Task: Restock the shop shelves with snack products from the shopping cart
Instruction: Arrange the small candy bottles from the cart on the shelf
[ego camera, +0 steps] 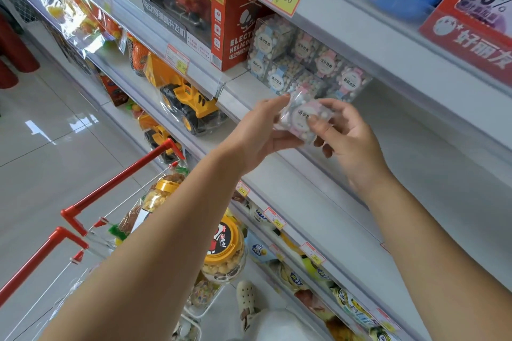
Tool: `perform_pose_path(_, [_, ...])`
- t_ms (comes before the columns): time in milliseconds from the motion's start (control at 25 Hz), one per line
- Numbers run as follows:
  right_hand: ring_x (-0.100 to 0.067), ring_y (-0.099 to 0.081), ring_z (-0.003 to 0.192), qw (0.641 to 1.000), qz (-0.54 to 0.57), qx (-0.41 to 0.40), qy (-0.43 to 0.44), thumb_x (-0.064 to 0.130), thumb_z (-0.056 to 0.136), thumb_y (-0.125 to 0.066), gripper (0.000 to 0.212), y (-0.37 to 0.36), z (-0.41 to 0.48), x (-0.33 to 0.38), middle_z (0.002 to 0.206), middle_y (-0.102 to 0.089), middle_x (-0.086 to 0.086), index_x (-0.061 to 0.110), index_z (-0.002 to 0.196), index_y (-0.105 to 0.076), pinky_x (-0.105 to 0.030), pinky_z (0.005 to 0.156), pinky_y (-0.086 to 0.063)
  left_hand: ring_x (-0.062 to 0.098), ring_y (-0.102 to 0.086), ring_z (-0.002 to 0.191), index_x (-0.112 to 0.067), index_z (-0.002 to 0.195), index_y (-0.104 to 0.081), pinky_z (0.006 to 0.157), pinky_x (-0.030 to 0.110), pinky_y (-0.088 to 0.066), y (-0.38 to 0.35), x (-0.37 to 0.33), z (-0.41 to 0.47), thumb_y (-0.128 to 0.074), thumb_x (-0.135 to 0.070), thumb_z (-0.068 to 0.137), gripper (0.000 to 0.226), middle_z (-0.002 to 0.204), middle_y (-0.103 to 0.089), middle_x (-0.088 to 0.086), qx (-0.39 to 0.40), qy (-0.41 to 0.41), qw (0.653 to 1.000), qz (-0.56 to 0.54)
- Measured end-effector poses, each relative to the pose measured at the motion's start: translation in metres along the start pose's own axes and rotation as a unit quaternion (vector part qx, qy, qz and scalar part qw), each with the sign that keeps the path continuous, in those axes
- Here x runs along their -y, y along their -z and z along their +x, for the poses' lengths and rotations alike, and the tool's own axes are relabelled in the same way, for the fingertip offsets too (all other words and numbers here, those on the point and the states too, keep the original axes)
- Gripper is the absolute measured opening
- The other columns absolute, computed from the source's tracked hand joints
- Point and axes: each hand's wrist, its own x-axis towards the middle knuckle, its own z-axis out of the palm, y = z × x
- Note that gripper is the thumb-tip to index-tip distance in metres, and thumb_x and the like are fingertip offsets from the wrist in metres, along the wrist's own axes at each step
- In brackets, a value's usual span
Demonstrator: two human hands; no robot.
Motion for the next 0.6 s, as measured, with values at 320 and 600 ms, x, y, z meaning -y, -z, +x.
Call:
perform_pose_path(320, [-0.01, -0.062, 0.088, 0.965, -0.191, -0.176, 0.035, 0.01, 0.08, -0.073, 0.053, 0.004, 0.038, -0.049, 0.127, -0.054, -0.009, 0.007, 0.124, -0.042, -0.011, 0.068, -0.042, 0.039, -0.032, 0.145, -0.013, 0.158, -0.02, 0.115, 0.047, -0.037, -0.001, -0.016, 0.057, -0.043, -0.039, 0.106, 0.063, 0.161, -0.022, 0.02, -0.084, -0.033, 0.986, -0.138])
perform_pose_path(600, [-0.03, -0.05, 0.105, 0.95, -0.192, -0.239, 0.055, 0.0, 0.077, -0.07, 0.044, -0.004, 0.055, -0.059, 0.122, -0.044, -0.021, -0.004, 0.113, -0.045, 0.002, 0.068, -0.034, 0.038, -0.042, 0.138, -0.014, 0.157, -0.022, 0.113, 0.046, -0.04, -0.003, -0.017, 0.068, -0.044, -0.039, 0.105, 0.062, 0.158, -0.027, 0.024, -0.104, -0.036, 0.988, -0.113])
